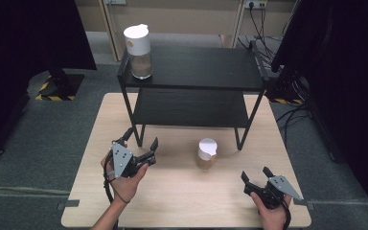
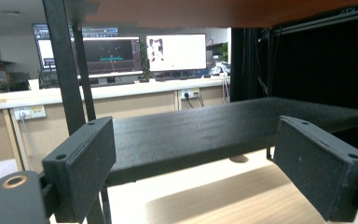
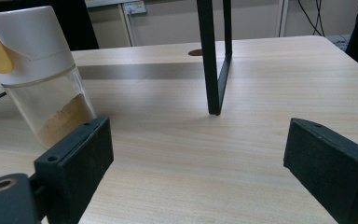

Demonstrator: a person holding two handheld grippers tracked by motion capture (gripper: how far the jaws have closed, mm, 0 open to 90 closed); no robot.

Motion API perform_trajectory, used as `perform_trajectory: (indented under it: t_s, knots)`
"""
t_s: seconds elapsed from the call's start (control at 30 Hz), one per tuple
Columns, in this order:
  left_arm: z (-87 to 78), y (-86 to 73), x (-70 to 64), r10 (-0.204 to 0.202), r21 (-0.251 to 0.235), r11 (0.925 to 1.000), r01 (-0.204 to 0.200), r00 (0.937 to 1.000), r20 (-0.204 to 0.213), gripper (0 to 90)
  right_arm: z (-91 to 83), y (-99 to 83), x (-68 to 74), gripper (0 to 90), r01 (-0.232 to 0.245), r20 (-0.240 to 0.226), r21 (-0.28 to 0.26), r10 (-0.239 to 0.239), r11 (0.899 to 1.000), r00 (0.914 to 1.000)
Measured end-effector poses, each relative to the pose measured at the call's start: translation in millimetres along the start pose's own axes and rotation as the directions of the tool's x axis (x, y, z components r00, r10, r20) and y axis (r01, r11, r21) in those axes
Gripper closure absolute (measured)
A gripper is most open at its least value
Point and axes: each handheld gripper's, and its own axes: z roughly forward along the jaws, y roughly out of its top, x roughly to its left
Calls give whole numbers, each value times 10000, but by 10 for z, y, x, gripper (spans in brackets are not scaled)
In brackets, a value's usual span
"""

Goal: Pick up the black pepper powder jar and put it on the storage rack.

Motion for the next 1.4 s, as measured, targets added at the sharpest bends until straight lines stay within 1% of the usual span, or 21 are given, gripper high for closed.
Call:
perform_trajectory:
  t_s: [0.17,0.3,0.47,0.53,0.6,0.63,0.77,0.9,0.93,0.97,1.1,1.2,1.27,1.37,1.4]
  knots:
    - [-12,-78,-7,-51,273,9996,51,10000,-12,124,0,0,-1,84,-10,1,-1,10,10000,10000]
    - [-14,-131,-7,-180,510,9985,181,9998,-23,123,1,1,-1,85,-7,0,5,7,10000,10000]
    - [-17,-219,-3,-399,919,9950,397,9992,0,121,3,5,-6,84,-17,-14,24,17,10000,10000]
    - [-16,-250,-3,-401,1076,9934,396,9992,21,121,5,8,-4,84,-3,-16,40,3,10000,10000]
    - [-12,-290,11,-667,1226,9903,654,9978,67,119,3,4,-2,84,3,-12,24,-3,10000,10000]
    - [-11,-314,14,-731,1285,9891,717,9973,62,119,1,1,-2,84,9,-12,3,-9,10000,10000]
    - [-18,-415,25,-836,1541,9847,812,9965,90,119,-2,-4,-4,84,5,-23,-21,-5,10000,10000]
    - [-9,-477,46,-993,1794,9790,968,9950,50,119,-1,-4,0,84,39,-17,-19,-39,10000,10000]
    - [-6,-488,50,-979,1845,9782,953,9952,47,119,-3,-6,-1,84,47,-19,-35,-47,10000,10000]
    - [-3,-495,49,-1048,1925,9760,1022,9945,34,119,-4,-8,-1,84,42,-19,-43,-43,10000,10000]
    - [18,-540,61,-1183,2110,9709,1132,9929,118,119,-3,-6,-2,84,44,-19,-35,-44,10000,10000]
    - [40,-569,62,-1031,2259,9692,979,9946,112,119,-4,-8,-3,84,41,-25,-46,-41,10000,10000]
    - [49,-591,78,-1141,2365,9656,1084,9934,106,119,-6,-13,-2,84,43,-21,-72,-43,10000,10000]
    - [59,-605,86,-1097,2553,9614,1027,9939,134,119,-8,-13,-1,83,38,-25,-69,-39,10000,10000]
    - [58,-611,85,-1088,2512,9626,1018,9940,142,119,-8,-12,0,83,43,-28,-61,-43,10000,10000]
